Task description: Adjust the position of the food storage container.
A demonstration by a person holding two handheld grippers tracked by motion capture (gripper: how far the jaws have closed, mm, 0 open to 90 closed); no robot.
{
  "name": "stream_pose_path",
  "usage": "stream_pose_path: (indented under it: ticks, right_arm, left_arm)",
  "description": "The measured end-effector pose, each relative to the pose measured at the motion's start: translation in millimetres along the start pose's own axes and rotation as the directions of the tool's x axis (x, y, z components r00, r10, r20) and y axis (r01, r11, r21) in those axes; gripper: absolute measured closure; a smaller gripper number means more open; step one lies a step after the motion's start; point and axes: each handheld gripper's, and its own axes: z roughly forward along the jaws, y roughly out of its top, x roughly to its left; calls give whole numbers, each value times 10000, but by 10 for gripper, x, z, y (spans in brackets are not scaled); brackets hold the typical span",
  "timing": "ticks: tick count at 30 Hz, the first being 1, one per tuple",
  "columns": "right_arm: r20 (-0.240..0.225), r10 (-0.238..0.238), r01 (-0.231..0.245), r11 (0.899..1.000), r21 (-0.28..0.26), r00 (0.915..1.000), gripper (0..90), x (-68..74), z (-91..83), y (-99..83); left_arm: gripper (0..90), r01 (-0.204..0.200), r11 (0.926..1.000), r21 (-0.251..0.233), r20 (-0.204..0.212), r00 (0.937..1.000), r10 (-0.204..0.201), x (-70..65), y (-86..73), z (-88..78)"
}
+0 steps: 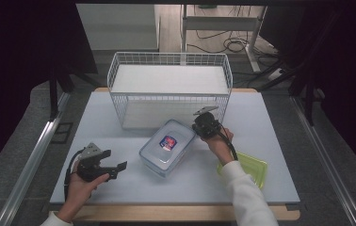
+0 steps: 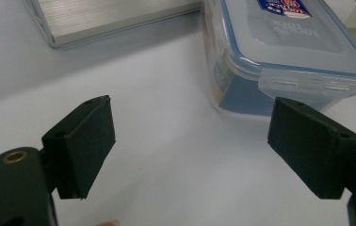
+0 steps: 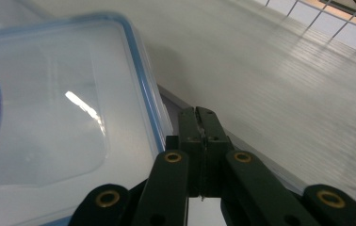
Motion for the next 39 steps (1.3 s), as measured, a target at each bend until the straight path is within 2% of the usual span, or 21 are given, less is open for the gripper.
stream_pose_path:
  ticks: [5, 11, 21, 33, 39]
  right_arm:
    - [-318, -352, 358, 9992, 183, 9989, 895, -36, -11, 12]
    - [-691, -424, 447, 9985, 320, 9967, 895, -28, -46, -4]
    - [-1325, -1244, 1310, 9905, 424, 9833, 895, 214, -167, -71]
    - [-1606, -1610, 1662, 9859, 195, 9738, 895, 495, -348, -239]
    - [-1694, -1734, 1750, 9845, -54, 9702, 894, 545, -427, -264]
  left_arm:
    - [155, 33, 10000, 22, 5, 10000, -33, 16, -2, 4]
    - [155, 21, 10000, -21, -16, 10000, -21, 24, 2, -5]
    - [157, 75, 10000, -7, -35, 10000, -75, 49, 3, -17]
    - [158, 167, 9998, -83, -58, 9998, -168, 61, 5, -31]
    - [158, 190, 9997, -138, -52, 9998, -190, 63, 12, -46]
